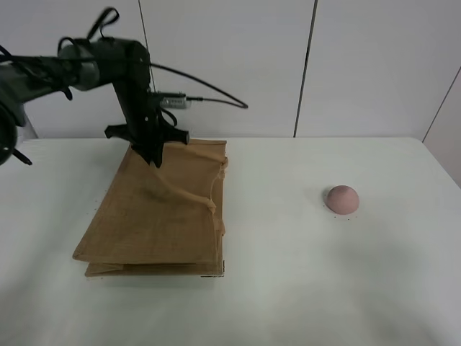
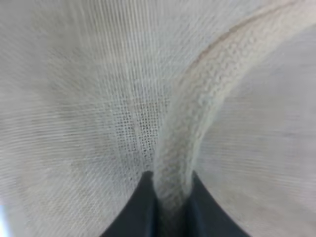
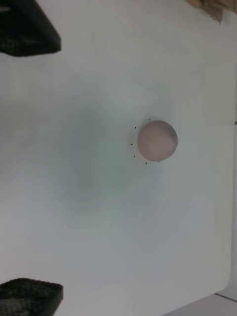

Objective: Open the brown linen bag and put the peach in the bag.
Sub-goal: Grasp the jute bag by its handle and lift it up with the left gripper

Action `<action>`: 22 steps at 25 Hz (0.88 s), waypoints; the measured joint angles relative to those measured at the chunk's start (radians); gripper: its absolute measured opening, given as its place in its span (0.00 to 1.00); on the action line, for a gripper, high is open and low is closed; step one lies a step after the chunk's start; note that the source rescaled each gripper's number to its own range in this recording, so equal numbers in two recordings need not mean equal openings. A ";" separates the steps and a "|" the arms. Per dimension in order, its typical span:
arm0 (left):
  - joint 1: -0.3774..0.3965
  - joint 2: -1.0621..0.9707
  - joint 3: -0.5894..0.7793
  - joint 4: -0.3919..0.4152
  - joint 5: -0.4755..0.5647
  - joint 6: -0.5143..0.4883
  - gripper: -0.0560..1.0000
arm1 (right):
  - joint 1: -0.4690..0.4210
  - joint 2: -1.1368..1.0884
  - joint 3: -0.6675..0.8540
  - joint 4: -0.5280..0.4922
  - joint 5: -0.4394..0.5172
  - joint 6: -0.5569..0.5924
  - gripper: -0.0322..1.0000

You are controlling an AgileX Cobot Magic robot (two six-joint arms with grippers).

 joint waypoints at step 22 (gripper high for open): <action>0.002 -0.443 -0.028 0.009 0.034 0.088 0.05 | 0.000 0.000 0.000 0.000 0.000 0.000 1.00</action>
